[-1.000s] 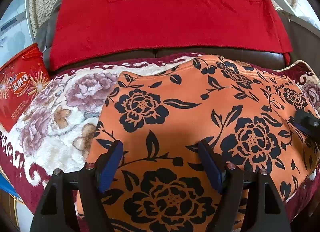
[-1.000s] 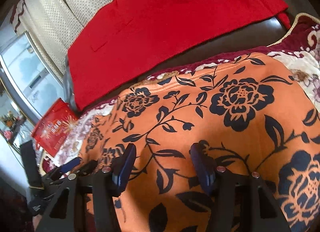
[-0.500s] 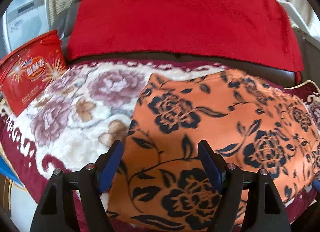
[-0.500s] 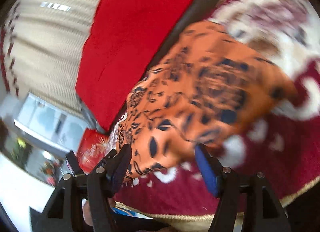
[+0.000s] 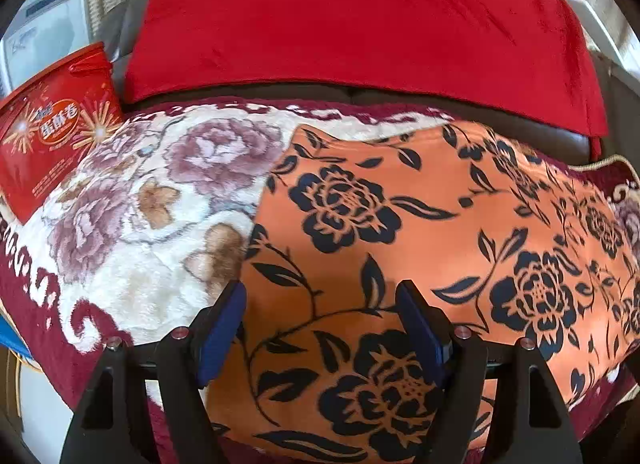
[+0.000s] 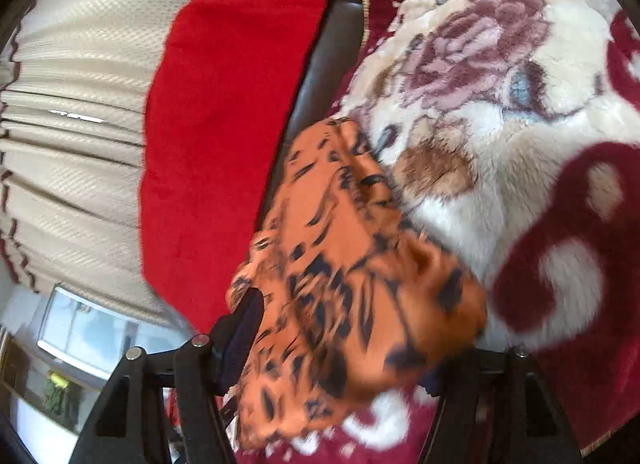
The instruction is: Fold small clothes
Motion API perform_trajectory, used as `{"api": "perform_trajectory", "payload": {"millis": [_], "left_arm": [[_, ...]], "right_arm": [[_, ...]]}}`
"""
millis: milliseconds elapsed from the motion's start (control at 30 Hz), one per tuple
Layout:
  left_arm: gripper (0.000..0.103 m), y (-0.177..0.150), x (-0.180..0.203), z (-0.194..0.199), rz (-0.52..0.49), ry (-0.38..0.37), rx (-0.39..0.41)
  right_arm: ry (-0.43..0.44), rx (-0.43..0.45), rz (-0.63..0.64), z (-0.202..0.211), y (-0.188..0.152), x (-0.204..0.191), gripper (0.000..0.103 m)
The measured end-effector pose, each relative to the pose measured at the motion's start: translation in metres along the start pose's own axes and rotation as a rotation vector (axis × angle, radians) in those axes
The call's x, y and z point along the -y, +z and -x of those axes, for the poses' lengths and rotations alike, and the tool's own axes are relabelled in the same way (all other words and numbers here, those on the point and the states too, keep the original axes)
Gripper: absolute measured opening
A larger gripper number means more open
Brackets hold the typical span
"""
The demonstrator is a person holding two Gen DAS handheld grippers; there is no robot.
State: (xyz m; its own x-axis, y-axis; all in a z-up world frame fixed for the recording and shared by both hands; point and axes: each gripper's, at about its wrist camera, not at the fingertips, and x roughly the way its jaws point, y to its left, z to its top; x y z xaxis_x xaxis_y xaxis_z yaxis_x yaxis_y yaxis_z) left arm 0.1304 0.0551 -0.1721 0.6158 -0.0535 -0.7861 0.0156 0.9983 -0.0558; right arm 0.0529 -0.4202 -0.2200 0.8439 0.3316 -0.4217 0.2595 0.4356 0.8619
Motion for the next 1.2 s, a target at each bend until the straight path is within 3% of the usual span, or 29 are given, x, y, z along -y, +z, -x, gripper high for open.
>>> {"api": "perform_trajectory", "payload": {"millis": [33, 67, 200, 267, 467, 733, 833, 967, 1033, 1133, 1200], "left_arm": [[0.078, 0.001, -0.003, 0.001, 0.008, 0.000, 0.001], [0.078, 0.003, -0.007, 0.001, 0.018, 0.003, 0.002], [0.078, 0.007, -0.028, 0.005, 0.069, 0.025, 0.013], [0.078, 0.008, -0.044, 0.010, 0.112, 0.034, 0.018], [0.078, 0.009, -0.090, 0.023, 0.221, 0.068, 0.044], [0.078, 0.000, -0.156, 0.045, 0.363, 0.115, 0.095], [0.078, -0.005, -0.172, 0.045, 0.400, 0.119, 0.092], [0.078, -0.011, -0.185, 0.045, 0.435, 0.123, 0.080], [0.078, -0.012, -0.189, 0.043, 0.448, 0.125, 0.076], [0.078, -0.011, -0.188, 0.044, 0.448, 0.120, 0.083], [0.078, -0.010, -0.183, 0.046, 0.431, 0.119, 0.095]], "right_arm": [[-0.003, 0.018, 0.001, -0.002, 0.001, 0.000, 0.056], [-0.027, 0.024, 0.030, -0.007, 0.002, -0.003, 0.033], [-0.057, 0.014, 0.064, -0.016, 0.002, -0.022, 0.025], [-0.065, 0.040, 0.160, -0.012, 0.000, -0.053, 0.024], [0.012, 0.024, 0.345, -0.018, -0.026, -0.152, 0.023], [0.084, -0.083, 0.482, -0.078, -0.117, -0.254, 0.023], [0.069, -0.151, 0.498, -0.113, -0.150, -0.263, 0.023], [0.017, -0.371, 0.424, -0.185, -0.203, -0.245, 0.029], [0.034, -0.449, 0.375, -0.206, -0.216, -0.232, 0.029], [0.056, -0.542, 0.352, -0.216, -0.231, -0.223, 0.036], [0.111, -0.584, 0.347, -0.212, -0.227, -0.222, 0.053]]}}
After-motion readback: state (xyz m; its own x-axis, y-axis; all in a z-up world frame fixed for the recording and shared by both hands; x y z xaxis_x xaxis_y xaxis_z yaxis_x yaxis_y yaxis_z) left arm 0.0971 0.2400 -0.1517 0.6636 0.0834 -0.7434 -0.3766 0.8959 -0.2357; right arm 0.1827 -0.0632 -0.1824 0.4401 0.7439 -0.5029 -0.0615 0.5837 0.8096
